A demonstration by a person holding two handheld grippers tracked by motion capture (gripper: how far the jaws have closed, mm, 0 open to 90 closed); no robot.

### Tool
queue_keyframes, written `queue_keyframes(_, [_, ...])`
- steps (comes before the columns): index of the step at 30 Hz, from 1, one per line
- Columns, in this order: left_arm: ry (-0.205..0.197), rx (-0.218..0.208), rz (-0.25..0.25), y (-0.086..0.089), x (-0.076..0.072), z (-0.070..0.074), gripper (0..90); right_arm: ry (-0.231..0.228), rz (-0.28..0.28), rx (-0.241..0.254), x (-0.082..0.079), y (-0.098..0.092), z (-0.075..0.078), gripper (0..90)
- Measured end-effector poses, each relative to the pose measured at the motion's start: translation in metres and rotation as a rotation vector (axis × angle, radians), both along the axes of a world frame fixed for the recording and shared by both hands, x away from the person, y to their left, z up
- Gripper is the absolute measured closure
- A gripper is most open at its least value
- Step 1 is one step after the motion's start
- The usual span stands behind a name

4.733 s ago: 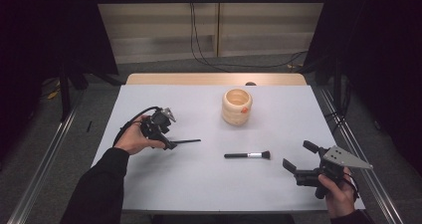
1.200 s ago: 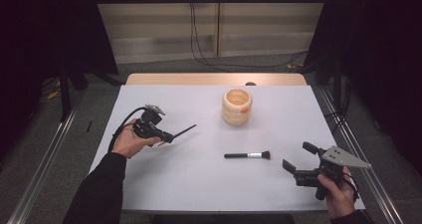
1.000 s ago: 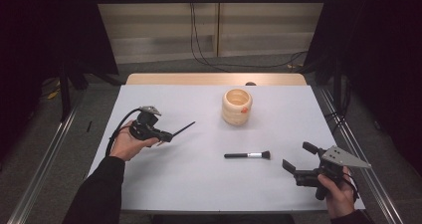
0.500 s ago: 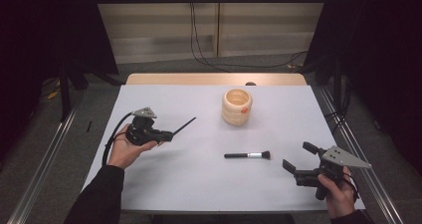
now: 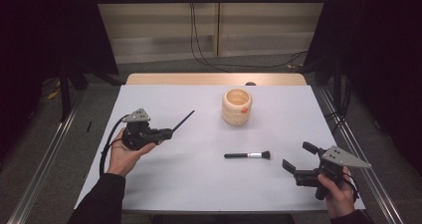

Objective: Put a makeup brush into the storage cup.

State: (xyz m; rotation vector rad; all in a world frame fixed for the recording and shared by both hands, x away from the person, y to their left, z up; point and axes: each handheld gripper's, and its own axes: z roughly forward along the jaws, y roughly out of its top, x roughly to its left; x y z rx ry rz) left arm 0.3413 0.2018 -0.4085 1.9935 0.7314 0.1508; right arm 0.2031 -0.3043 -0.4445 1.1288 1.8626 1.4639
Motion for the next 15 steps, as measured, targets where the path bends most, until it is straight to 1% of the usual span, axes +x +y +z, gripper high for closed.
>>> queue_keyframes(2, [-0.01,-0.02,-0.005,0.0,-0.003,0.002,83.5,-0.001,-0.001,0.0,0.0,0.0,0.0,0.1])
queue_keyframes(3, [-0.018,-0.028,0.003,0.0,-0.005,0.003,83.5,-0.001,-0.001,0.003,0.0,0.0,0.0,0.1])
queue_keyframes(5, [-0.023,-0.033,0.002,0.0,-0.007,0.005,83.4,-0.001,-0.001,0.0,0.0,0.0,0.0,0.1])
queue_keyframes(6, [-0.032,-0.039,0.006,0.0,-0.009,0.006,83.4,0.0,0.0,0.0,0.0,0.0,0.0,0.1])
queue_keyframes(7, [-0.043,-0.074,0.01,0.001,-0.011,0.01,83.5,0.0,-0.001,0.0,0.0,0.0,0.0,0.1])
queue_keyframes(8, [-0.052,-0.083,0.011,0.001,-0.012,0.011,83.4,0.004,-0.004,0.016,0.0,0.001,0.0,0.1])
queue_keyframes(9, [-0.055,-0.083,0.011,0.001,-0.014,0.013,83.5,0.002,0.0,0.006,0.0,0.0,0.0,0.1])
queue_keyframes(11, [-0.068,-0.098,0.011,0.002,-0.016,0.014,83.4,-0.003,-0.003,-0.003,0.0,-0.001,0.0,0.1])
queue_keyframes(12, [-0.073,-0.108,0.004,0.002,-0.017,0.015,83.4,-0.002,-0.001,0.003,0.0,-0.001,0.0,0.1])
queue_keyframes(13, [-0.097,-0.105,0.016,0.002,-0.019,0.016,83.4,-0.001,0.0,0.004,0.0,-0.001,0.0,0.2])
queue_keyframes(14, [-0.1,-0.126,0.012,0.003,-0.02,0.017,83.4,-0.001,0.0,0.005,0.0,-0.001,0.0,0.1])
queue_keyframes(15, [-0.102,-0.132,0.009,0.004,-0.021,0.018,83.4,-0.004,-0.001,-0.003,0.0,-0.001,0.0,0.1])
